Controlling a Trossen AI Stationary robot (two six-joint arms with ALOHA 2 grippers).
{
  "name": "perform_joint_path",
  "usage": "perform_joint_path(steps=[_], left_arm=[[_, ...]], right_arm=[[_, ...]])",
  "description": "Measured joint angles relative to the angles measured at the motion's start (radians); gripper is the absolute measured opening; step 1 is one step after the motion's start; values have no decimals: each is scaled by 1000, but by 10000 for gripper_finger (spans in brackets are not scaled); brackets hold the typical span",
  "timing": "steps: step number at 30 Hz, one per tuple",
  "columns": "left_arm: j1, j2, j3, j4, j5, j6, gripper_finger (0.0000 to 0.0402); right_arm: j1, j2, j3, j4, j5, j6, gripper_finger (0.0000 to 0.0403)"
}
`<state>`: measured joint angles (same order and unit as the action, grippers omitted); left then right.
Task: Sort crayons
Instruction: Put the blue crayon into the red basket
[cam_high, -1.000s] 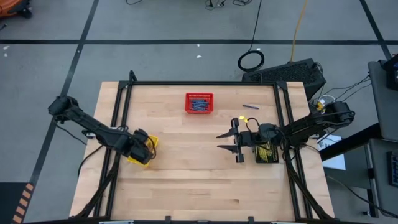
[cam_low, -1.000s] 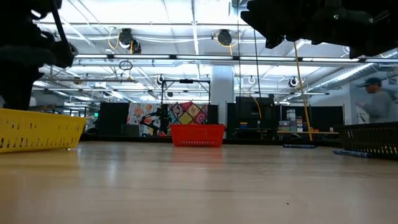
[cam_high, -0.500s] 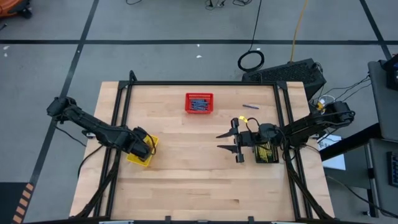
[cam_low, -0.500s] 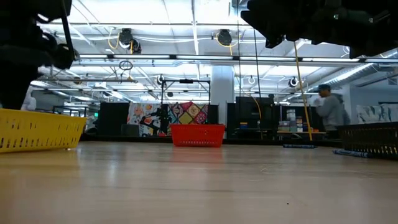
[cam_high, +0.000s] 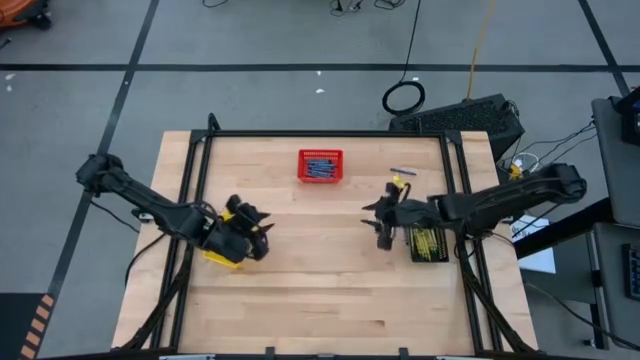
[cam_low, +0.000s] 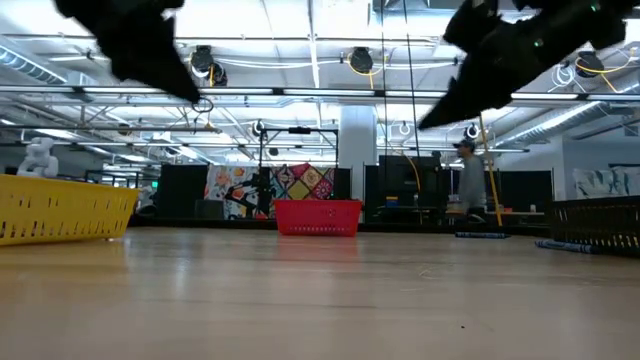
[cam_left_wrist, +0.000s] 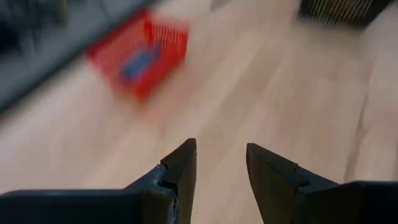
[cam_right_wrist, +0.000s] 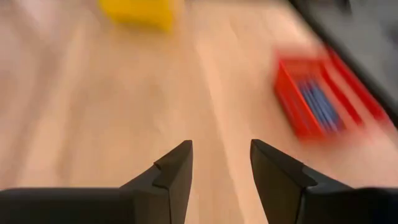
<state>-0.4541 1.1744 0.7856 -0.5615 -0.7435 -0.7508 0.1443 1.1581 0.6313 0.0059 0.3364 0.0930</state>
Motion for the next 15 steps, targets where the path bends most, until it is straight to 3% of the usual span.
perform_joint_path(steps=[3,7,15], left_arm=[[7,41,1,215,-106,206,144],[32,115,1,414,-160,348,144],[79,297,1,575,-41,367,144]], right_arm=[[-61,8,133,-383,31,166,146],[-192,47,234,-688,27,220,146],[-568,156,239,-716,-106,-56,146]])
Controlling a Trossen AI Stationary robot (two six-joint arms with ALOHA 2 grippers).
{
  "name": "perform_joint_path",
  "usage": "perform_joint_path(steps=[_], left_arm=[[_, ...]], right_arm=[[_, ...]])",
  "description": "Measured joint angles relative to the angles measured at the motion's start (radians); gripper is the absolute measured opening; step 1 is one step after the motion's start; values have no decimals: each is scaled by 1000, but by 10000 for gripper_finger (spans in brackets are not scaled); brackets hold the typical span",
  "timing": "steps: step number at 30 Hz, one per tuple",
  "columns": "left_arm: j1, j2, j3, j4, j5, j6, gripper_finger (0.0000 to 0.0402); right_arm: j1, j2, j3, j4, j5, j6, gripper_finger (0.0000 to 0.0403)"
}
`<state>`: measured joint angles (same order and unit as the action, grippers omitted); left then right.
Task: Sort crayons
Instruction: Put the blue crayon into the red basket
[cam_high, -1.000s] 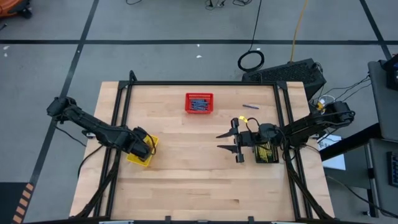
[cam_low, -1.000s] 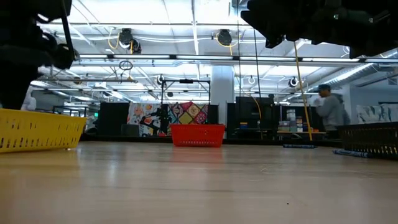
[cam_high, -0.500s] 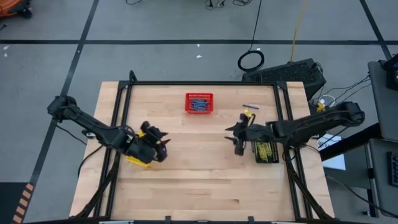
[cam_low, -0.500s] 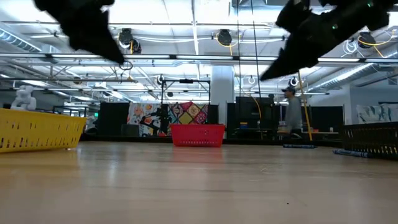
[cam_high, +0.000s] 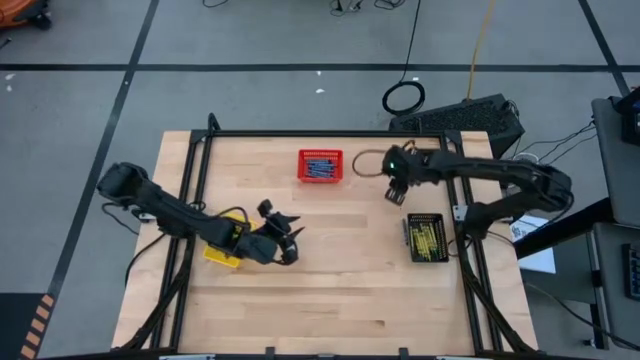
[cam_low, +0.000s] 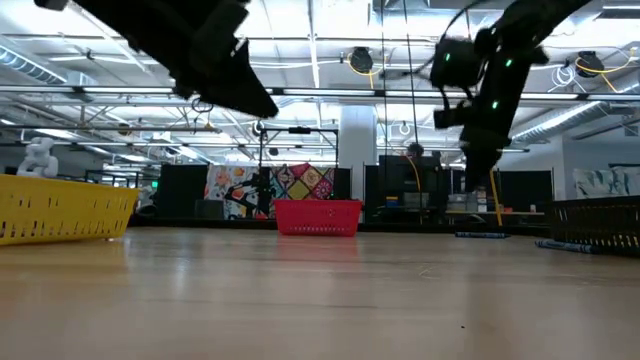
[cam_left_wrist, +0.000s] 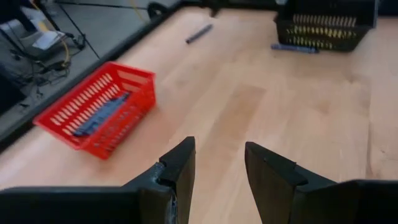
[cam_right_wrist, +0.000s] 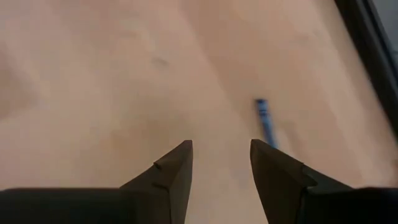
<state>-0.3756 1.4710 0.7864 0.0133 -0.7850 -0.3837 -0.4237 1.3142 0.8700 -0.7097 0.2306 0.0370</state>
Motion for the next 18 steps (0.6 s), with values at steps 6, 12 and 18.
perform_joint_path(steps=[6,12,18], left_arm=[[2,104,-1,115,18,0,144],[2,146,-1,158,18,5,144],[6,146,-1,161,18,6,144]], right_arm=[[-220,119,0,53,-75,-248,146],[-333,223,0,73,-106,-410,146],[-361,273,0,107,-183,-491,136]])
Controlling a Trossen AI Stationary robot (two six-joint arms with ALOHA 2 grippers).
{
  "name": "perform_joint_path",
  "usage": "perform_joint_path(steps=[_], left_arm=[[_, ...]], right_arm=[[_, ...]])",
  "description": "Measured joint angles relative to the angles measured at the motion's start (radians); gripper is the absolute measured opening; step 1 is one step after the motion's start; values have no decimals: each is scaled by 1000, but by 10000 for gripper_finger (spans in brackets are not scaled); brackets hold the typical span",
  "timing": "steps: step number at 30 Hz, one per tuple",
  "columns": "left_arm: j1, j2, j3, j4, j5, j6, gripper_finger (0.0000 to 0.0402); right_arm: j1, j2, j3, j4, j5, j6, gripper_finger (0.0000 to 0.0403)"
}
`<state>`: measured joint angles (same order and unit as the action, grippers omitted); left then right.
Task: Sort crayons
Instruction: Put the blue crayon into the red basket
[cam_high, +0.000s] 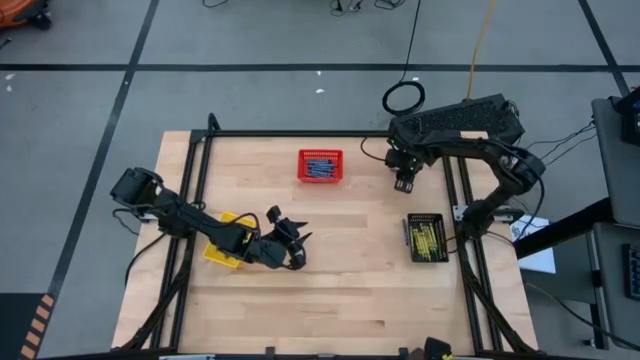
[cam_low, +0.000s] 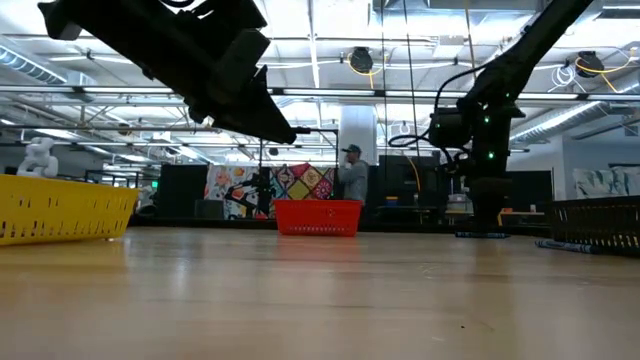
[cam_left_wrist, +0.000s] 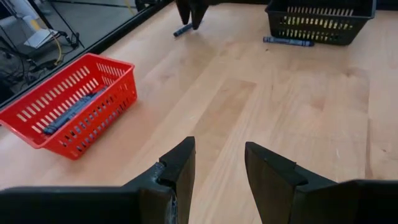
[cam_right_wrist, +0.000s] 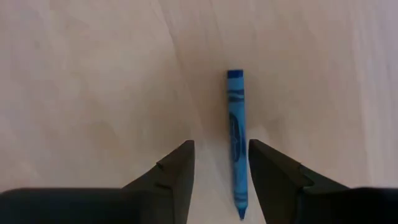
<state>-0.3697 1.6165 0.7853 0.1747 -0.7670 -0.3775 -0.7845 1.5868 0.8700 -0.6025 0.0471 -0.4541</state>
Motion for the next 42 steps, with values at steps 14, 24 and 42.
perform_joint_path(steps=[14,24,42], left_arm=[[2,0,0,1,0,0,144],[2,0,0,4,0,0,144],[-65,-101,0,-33,-10,116,144]], right_arm=[[6,46,3,6,-2,-30,12],[134,-126,-3,4,1,43,2],[299,95,55,1177,-463,364,2]])
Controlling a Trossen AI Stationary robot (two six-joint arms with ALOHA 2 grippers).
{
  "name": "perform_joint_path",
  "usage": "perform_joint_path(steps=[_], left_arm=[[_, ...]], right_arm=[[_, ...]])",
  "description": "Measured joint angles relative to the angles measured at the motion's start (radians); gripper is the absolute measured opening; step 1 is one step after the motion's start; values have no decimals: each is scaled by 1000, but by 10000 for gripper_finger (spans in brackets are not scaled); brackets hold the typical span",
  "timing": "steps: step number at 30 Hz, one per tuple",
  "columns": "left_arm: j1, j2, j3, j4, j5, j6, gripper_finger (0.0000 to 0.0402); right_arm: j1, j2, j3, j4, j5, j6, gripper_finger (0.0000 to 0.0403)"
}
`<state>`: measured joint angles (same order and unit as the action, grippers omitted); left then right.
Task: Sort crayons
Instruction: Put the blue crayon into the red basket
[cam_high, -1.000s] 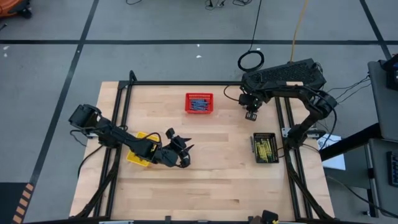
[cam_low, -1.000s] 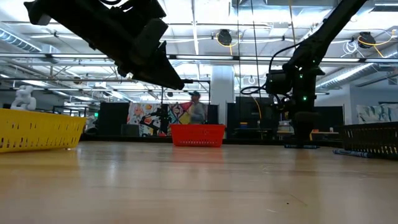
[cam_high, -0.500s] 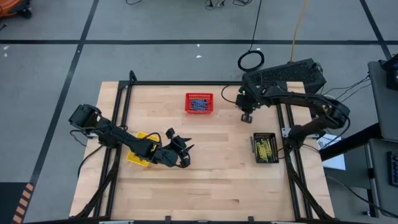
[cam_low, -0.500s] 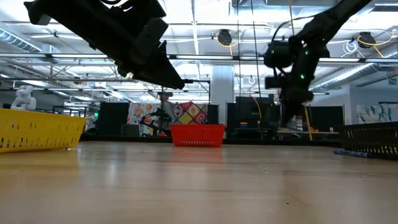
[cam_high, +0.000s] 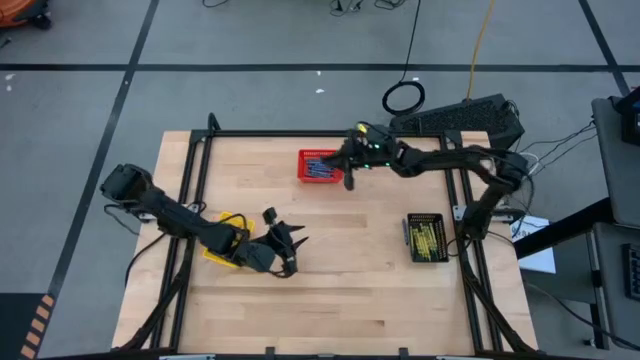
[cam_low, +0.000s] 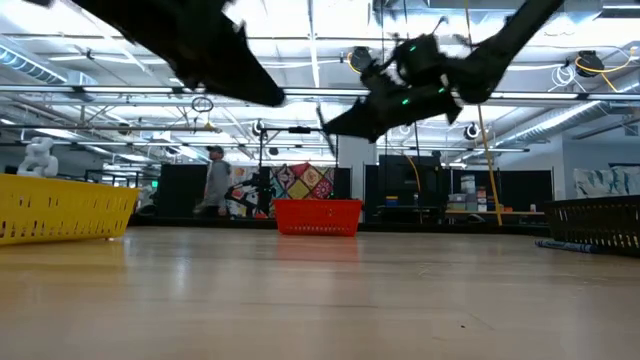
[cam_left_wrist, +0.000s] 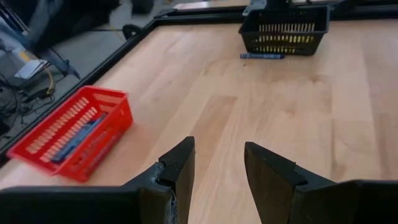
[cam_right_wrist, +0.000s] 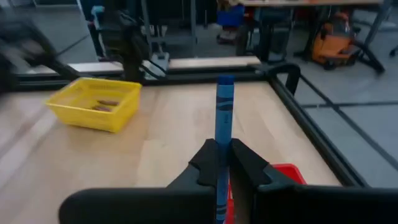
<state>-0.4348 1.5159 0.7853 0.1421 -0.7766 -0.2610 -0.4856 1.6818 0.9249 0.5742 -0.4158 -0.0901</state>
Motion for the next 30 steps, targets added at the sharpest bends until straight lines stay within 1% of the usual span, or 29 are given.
perform_joint_path(steps=[3,5,9,12,14,18,22,25,30], left_arm=[[-43,-65,0,-92,-57,-40,144],[-71,-104,0,-166,-109,-61,144],[-112,-155,0,-260,-197,-131,144],[-126,-163,1,-285,-211,-172,144],[-132,-162,1,-294,-219,-179,144],[-135,-161,1,-290,-223,-179,144],[-135,-161,1,-290,-227,-179,144],[-135,-161,1,-292,-227,-179,144],[-135,-161,1,-294,-228,-179,144]], right_arm=[[-14,109,102,-42,0,2,2],[-19,176,186,-123,0,-11,2],[-19,266,365,-425,2,-111,5],[-18,300,455,-609,36,-182,9],[-18,304,476,-676,77,-212,13],[-19,303,477,-721,159,-222,29],[-24,303,477,-767,166,-240,65],[-20,281,476,-837,159,-262,86],[37,194,476,-930,159,-285,83]])
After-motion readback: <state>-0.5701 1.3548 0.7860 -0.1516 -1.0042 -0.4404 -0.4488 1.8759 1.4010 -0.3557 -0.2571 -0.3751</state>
